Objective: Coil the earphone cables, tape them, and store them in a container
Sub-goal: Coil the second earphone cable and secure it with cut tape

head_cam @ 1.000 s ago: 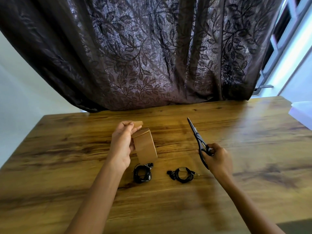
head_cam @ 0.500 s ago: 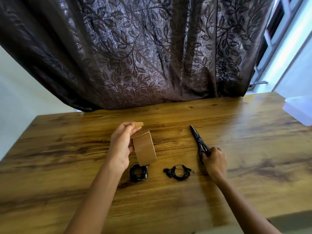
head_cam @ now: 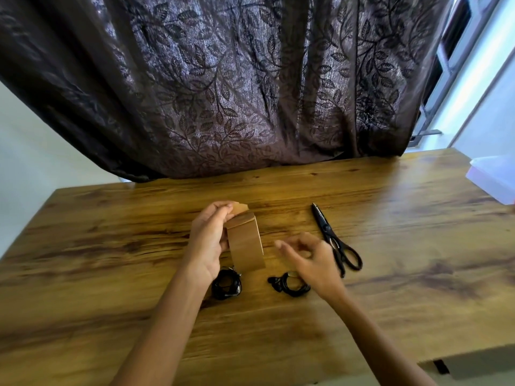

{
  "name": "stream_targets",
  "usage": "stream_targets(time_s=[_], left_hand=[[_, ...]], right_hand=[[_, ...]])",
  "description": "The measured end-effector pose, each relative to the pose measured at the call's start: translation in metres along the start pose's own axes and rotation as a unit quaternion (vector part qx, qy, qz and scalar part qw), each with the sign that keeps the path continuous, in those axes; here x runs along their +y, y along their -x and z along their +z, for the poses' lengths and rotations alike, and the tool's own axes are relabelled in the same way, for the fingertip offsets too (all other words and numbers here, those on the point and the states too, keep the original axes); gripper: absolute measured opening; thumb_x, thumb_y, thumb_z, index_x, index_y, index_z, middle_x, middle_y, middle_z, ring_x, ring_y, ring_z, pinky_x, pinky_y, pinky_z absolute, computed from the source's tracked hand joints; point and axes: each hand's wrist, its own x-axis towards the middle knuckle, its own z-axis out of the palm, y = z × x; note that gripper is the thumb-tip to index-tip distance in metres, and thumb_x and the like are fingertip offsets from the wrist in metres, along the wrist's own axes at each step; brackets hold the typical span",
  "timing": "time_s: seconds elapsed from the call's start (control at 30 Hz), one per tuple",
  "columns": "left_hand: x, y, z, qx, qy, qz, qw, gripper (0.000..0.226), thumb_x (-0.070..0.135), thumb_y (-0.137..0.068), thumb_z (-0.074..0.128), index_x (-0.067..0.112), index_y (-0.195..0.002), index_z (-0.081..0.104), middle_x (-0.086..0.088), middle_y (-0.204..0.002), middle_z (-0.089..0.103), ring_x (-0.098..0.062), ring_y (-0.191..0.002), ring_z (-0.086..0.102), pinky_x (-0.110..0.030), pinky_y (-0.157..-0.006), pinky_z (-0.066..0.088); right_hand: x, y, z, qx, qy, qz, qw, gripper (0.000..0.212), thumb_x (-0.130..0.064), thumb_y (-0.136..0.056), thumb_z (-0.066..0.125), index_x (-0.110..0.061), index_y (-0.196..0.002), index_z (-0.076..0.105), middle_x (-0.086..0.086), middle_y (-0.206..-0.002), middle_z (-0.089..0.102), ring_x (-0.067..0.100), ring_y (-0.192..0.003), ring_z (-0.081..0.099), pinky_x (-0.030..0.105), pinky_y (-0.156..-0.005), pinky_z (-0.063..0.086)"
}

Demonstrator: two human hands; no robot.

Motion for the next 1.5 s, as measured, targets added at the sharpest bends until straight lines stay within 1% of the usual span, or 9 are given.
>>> stream_targets(time_s=[0.13, 0.33, 0.43, 0.63, 1.07, 1.2, 1.33, 1.4, 1.5], left_hand=[[-0.003, 0.001, 0.003, 0.003, -0.001, 0.000, 1.000, 0.017, 0.022, -0.093, 0.049, 0.025, -0.087, 0.064, 0.001, -0.099, 0.066, -0.014, -0.093, 0.060, -0.032, -0.069, 0.052], [-0.004, 0.002, 0.000, 0.001, 0.009, -0.027, 1.000, 0.014, 0.022, -0.093, 0.051, 0.024, -0.085, 0.063, 0.001, -0.095, 0.066, -0.018, -0.095, 0.061, -0.035, -0.080, 0.050], [-0.006, 0.001, -0.009, 0.017, -0.028, -0.024, 0.999, 0.015, 0.023, -0.092, 0.052, 0.028, -0.085, 0.064, 0.006, -0.102, 0.063, -0.016, -0.104, 0.057, -0.038, -0.095, 0.044], [-0.016, 0.002, -0.023, 0.024, -0.039, -0.043, 0.998, 0.012, 0.020, -0.092, 0.052, 0.023, -0.088, 0.062, 0.001, -0.109, 0.062, -0.017, -0.108, 0.057, -0.037, -0.097, 0.043], [-0.025, -0.002, -0.032, 0.036, -0.021, -0.058, 0.997, 0.014, 0.017, -0.093, 0.051, 0.020, -0.091, 0.065, -0.002, -0.104, 0.068, -0.017, -0.099, 0.063, -0.033, -0.088, 0.047], [-0.027, -0.001, -0.034, 0.037, -0.024, -0.058, 0.997, 0.012, 0.017, -0.092, 0.053, 0.019, -0.091, 0.065, -0.002, -0.101, 0.069, -0.018, -0.097, 0.064, -0.034, -0.090, 0.047], [-0.032, 0.000, -0.031, 0.035, -0.023, -0.066, 0.997, 0.011, 0.017, -0.090, 0.056, 0.017, -0.092, 0.066, -0.004, -0.098, 0.070, -0.017, -0.092, 0.064, -0.034, -0.088, 0.048], [-0.034, 0.001, -0.029, 0.038, -0.021, -0.069, 0.997, 0.009, 0.017, -0.089, 0.057, 0.017, -0.090, 0.066, -0.004, -0.097, 0.069, -0.017, -0.089, 0.063, -0.032, -0.085, 0.048], [-0.034, 0.003, -0.027, 0.038, -0.017, -0.067, 0.997, 0.008, 0.017, -0.088, 0.059, 0.017, -0.087, 0.067, -0.004, -0.093, 0.068, -0.016, -0.086, 0.062, -0.029, -0.081, 0.049]], right_hand=[[-0.018, 0.001, 0.016, -0.116, -0.066, -0.027, 0.991, 0.034, -0.038, -0.073, 0.072, -0.016, -0.099, 0.069, -0.003, -0.095, 0.072, 0.008, -0.089, 0.067, 0.027, -0.079, 0.055], [-0.016, 0.000, 0.025, -0.064, -0.034, -0.051, 0.996, 0.012, -0.015, -0.076, 0.075, -0.017, -0.088, 0.071, -0.005, -0.086, 0.073, 0.005, -0.080, 0.069, 0.026, -0.075, 0.056], [-0.010, -0.009, 0.016, -0.018, 0.132, -0.051, 0.990, 0.025, -0.026, -0.079, 0.072, -0.013, -0.100, 0.069, 0.000, -0.100, 0.071, 0.010, -0.090, 0.067, 0.029, -0.077, 0.056], [0.006, -0.035, -0.006, -0.035, 0.429, -0.079, 0.899, 0.030, -0.029, -0.089, 0.057, -0.015, -0.115, 0.063, 0.005, -0.119, 0.063, 0.024, -0.106, 0.059, 0.031, -0.076, 0.050], [0.029, -0.052, -0.005, -0.099, 0.529, -0.079, 0.839, 0.033, -0.024, -0.090, 0.054, -0.012, -0.120, 0.060, 0.007, -0.129, 0.055, 0.023, -0.121, 0.046, 0.034, -0.085, 0.047], [0.025, -0.052, 0.000, -0.077, 0.457, -0.085, 0.882, 0.049, -0.030, -0.084, 0.065, -0.014, -0.129, 0.052, 0.006, -0.132, 0.052, 0.024, -0.124, 0.043, 0.039, -0.089, 0.049], [-0.009, -0.037, 0.020, -0.058, 0.120, -0.020, 0.991, 0.037, -0.033, -0.079, 0.070, -0.015, -0.111, 0.064, -0.006, -0.099, 0.067, 0.002, -0.091, 0.061, 0.022, -0.079, 0.053], [-0.030, -0.026, 0.031, -0.086, -0.033, 0.016, 0.996, 0.024, -0.032, -0.078, 0.069, -0.016, -0.096, 0.069, -0.009, -0.082, 0.070, -0.004, -0.074, 0.062, 0.013, -0.068, 0.050], [-0.044, -0.016, 0.043, -0.103, -0.177, 0.071, 0.976, 0.022, -0.031, -0.076, 0.070, -0.013, -0.089, 0.072, -0.006, -0.078, 0.072, 0.002, -0.076, 0.064, 0.015, -0.071, 0.049]])
